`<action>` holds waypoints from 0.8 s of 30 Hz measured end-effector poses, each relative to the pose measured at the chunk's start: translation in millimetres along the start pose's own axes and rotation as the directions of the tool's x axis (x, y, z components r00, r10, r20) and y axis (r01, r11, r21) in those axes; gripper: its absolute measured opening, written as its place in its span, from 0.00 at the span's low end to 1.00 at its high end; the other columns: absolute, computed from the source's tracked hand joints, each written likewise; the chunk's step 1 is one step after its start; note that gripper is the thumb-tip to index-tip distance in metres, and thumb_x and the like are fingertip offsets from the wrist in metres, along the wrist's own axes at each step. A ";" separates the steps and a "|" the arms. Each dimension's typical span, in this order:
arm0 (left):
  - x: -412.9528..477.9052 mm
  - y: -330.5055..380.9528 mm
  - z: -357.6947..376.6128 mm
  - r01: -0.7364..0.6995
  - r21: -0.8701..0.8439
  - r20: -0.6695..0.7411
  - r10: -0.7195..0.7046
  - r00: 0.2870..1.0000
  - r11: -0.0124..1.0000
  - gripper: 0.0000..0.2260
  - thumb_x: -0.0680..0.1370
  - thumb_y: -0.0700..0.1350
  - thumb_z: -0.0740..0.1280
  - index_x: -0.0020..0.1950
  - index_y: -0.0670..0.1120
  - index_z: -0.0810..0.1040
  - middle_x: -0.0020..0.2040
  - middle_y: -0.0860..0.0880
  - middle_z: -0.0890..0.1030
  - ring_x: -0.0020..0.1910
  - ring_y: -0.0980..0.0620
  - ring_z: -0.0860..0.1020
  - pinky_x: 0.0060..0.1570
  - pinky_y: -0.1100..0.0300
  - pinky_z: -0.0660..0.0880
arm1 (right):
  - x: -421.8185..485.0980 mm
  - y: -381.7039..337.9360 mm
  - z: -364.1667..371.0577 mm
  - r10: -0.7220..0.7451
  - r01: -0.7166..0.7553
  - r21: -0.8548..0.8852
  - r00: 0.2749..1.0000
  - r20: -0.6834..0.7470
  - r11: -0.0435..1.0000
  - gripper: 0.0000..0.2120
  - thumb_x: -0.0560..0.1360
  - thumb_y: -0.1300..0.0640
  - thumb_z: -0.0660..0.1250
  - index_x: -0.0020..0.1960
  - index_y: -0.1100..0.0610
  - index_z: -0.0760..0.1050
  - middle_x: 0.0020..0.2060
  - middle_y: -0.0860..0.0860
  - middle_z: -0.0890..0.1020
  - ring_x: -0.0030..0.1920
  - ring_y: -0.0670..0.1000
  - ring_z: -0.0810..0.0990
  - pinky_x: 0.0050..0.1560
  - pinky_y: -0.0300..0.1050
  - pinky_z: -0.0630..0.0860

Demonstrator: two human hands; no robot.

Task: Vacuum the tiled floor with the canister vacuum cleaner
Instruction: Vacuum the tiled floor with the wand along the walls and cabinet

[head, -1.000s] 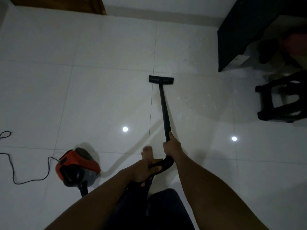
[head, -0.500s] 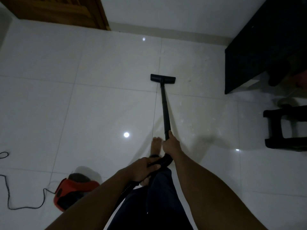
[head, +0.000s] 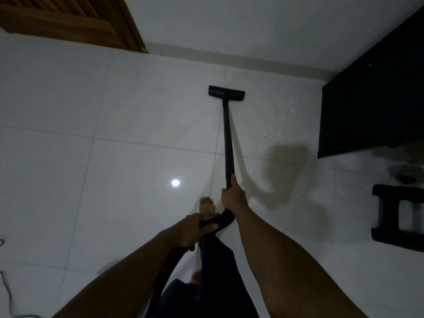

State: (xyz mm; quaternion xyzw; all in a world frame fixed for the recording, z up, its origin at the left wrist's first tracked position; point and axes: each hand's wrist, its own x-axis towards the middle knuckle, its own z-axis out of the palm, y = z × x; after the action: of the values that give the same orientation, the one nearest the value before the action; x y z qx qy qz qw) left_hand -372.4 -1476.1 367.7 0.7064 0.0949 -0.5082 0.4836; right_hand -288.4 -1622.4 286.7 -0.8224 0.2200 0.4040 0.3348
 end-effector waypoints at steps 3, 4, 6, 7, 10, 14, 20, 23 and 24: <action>24.1 26.0 -35.2 -0.032 0.023 -0.031 0.033 0.999 0.999 0.20 0.84 0.53 0.60 0.76 0.52 0.68 0.36 0.55 0.74 0.25 0.60 0.74 0.27 0.64 0.75 | 35.8 -36.8 -15.6 0.001 -0.001 -0.011 1.000 0.000 1.000 0.33 0.83 0.55 0.59 0.81 0.43 0.45 0.65 0.58 0.77 0.57 0.57 0.79 0.58 0.51 0.78; 35.0 33.0 -48.8 -0.036 0.026 -0.047 0.037 0.998 0.999 0.20 0.84 0.53 0.60 0.76 0.52 0.67 0.37 0.57 0.73 0.27 0.60 0.75 0.28 0.67 0.74 | 49.5 -50.4 -21.3 0.000 0.000 -0.011 1.000 -0.003 1.000 0.33 0.83 0.55 0.59 0.81 0.43 0.45 0.64 0.58 0.77 0.56 0.57 0.79 0.57 0.51 0.78; 51.6 44.1 -74.4 -0.030 0.017 -0.063 0.031 0.998 0.999 0.21 0.84 0.53 0.60 0.77 0.53 0.66 0.37 0.57 0.74 0.30 0.59 0.75 0.29 0.65 0.76 | 71.0 -74.1 -30.0 0.000 0.000 0.003 1.000 -0.006 1.000 0.33 0.83 0.56 0.59 0.81 0.43 0.45 0.61 0.58 0.78 0.54 0.56 0.80 0.57 0.52 0.78; 61.7 47.2 -87.0 -0.019 -0.002 -0.063 0.019 0.998 1.000 0.22 0.83 0.54 0.61 0.77 0.55 0.66 0.37 0.55 0.75 0.30 0.56 0.76 0.29 0.60 0.78 | 82.9 -86.3 -33.3 0.008 -0.008 0.010 1.000 -0.003 1.000 0.33 0.83 0.56 0.59 0.81 0.43 0.45 0.60 0.58 0.79 0.52 0.56 0.80 0.57 0.52 0.79; 80.2 54.2 -113.0 0.011 -0.025 -0.072 -0.013 0.997 1.000 0.22 0.83 0.54 0.62 0.77 0.57 0.66 0.35 0.54 0.76 0.27 0.54 0.76 0.29 0.55 0.78 | 105.9 -112.3 -39.1 0.005 -0.005 0.003 1.000 -0.012 1.000 0.33 0.83 0.55 0.59 0.81 0.42 0.45 0.59 0.58 0.79 0.51 0.55 0.79 0.56 0.53 0.79; 87.3 58.0 -127.9 0.041 0.039 -0.040 -0.040 0.998 0.998 0.22 0.83 0.52 0.61 0.78 0.56 0.65 0.37 0.55 0.75 0.26 0.57 0.75 0.30 0.55 0.78 | 106.7 -119.2 -33.2 0.001 -0.003 -0.019 0.998 -0.070 1.000 0.31 0.83 0.53 0.57 0.80 0.40 0.46 0.57 0.57 0.79 0.51 0.56 0.80 0.54 0.55 0.80; 78.1 46.5 -122.7 0.094 0.118 -0.003 -0.095 0.995 0.989 0.22 0.83 0.54 0.61 0.77 0.59 0.64 0.41 0.52 0.77 0.28 0.59 0.77 0.34 0.53 0.82 | 90.7 -102.1 -21.4 0.019 -0.021 -0.028 0.995 -0.095 0.999 0.31 0.83 0.52 0.58 0.81 0.42 0.46 0.54 0.58 0.81 0.52 0.57 0.81 0.53 0.55 0.80; 82.4 48.4 -122.3 0.091 0.073 -0.029 -0.089 0.996 0.993 0.23 0.83 0.54 0.61 0.78 0.58 0.64 0.41 0.56 0.76 0.33 0.56 0.77 0.38 0.50 0.82 | 100.3 -108.9 -28.2 0.018 -0.018 -0.008 0.997 -0.077 1.000 0.32 0.83 0.53 0.59 0.81 0.42 0.46 0.56 0.58 0.80 0.52 0.56 0.81 0.53 0.53 0.80; 84.4 52.5 -123.3 0.084 0.055 -0.038 -0.082 0.996 0.995 0.23 0.83 0.53 0.61 0.78 0.58 0.63 0.40 0.57 0.75 0.33 0.56 0.77 0.35 0.53 0.81 | 106.0 -112.4 -31.2 0.022 -0.023 -0.007 0.997 -0.075 1.000 0.32 0.83 0.53 0.59 0.81 0.42 0.46 0.57 0.57 0.80 0.52 0.56 0.81 0.53 0.53 0.80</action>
State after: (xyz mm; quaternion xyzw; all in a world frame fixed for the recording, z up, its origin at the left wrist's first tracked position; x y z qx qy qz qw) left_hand -223.0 -1437.1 332.1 0.7241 0.1184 -0.5178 0.4399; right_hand -140.0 -1578.4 256.6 -0.8357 0.2402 0.3774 0.3186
